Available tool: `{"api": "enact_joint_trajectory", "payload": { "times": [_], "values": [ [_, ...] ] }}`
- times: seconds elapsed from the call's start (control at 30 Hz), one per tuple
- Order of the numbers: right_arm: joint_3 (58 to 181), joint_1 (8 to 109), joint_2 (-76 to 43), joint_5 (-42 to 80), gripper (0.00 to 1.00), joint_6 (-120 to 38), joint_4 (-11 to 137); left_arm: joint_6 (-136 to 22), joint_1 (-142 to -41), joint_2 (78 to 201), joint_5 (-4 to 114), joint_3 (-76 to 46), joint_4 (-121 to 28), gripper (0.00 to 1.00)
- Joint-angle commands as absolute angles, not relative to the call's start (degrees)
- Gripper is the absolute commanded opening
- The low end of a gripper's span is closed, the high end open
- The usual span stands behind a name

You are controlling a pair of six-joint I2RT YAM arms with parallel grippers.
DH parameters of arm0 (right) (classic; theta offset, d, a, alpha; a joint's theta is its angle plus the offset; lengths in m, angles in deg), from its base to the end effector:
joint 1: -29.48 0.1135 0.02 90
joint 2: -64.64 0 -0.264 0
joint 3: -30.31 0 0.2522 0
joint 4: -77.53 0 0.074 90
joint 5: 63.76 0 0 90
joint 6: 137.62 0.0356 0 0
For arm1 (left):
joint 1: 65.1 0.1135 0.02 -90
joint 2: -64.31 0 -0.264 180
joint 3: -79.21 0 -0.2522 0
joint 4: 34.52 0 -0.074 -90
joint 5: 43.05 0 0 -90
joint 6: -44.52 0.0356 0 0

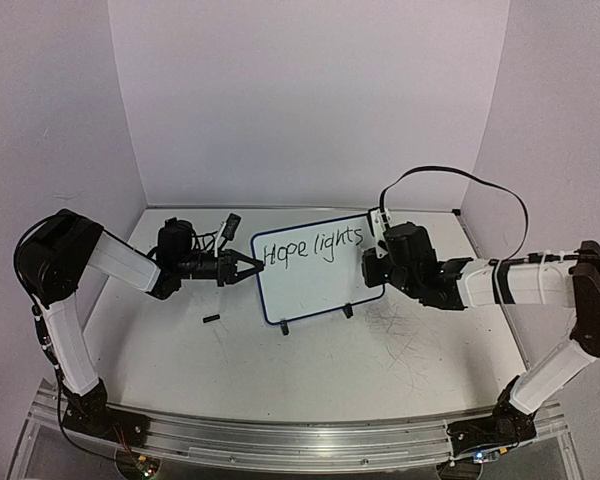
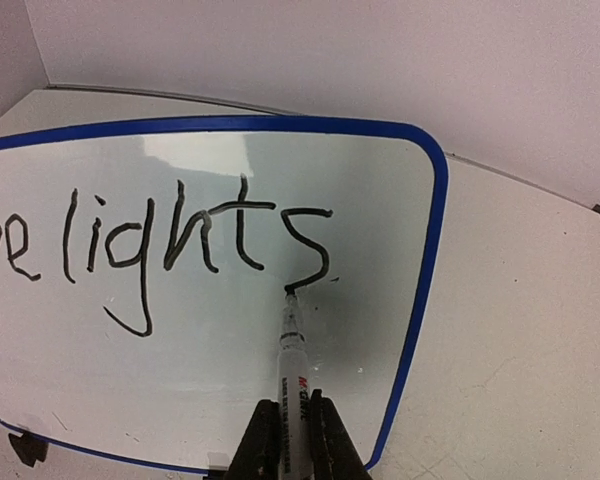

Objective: Write a sentence on the whiteboard

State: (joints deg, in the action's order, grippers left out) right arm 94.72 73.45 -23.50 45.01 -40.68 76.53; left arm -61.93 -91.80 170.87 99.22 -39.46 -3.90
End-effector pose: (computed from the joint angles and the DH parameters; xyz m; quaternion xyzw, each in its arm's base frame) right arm 0.2528 0.2279 0.2308 -0.1805 0.8158 0.1047 0.5394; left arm 0.3139 -0.1894 0.1633 0.3317 0.6835 -0.5260 0.3823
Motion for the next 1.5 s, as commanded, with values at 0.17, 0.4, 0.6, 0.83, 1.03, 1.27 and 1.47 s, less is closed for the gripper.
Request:
{"api": "enact_joint_trajectory", "payload": {
  "times": [0.17,0.4,0.6,0.83,1.03,1.27,1.47],
  "values": [
    [95.52,76.24,-10.50,47.93,0.00,-38.95,73.80,-58.21,-92.43,170.93,97.01,-39.98,-8.76,0.00],
    [88.39,76.30,-5.10,32.81,0.00,-45.91,71.78,-59.44,-92.43,171.54,95.61,-39.71,-8.79,0.00],
    [93.10,78.23,-10.43,28.55,0.00,-50.92,71.58,-60.57,-92.43,171.08,94.02,-39.79,-8.93,0.00],
    [95.91,83.63,-16.89,28.48,0.00,-51.94,74.57,-61.53,-92.44,170.25,93.53,-40.28,-9.22,0.00],
    [98.43,85.61,-21.02,29.87,0.00,-52.33,75.02,-61.96,-92.44,169.75,93.06,-40.45,-9.70,0.00],
    [100.96,86.75,-25.05,29.23,0.00,-52.27,76.52,-61.61,-92.43,170.04,92.96,-39.72,-10.08,0.00],
    [100.83,87.91,-27.22,29.16,0.00,-54.10,77.64,-61.37,-92.49,170.92,93.39,-39.27,-10.19,0.00]
  ]
}}
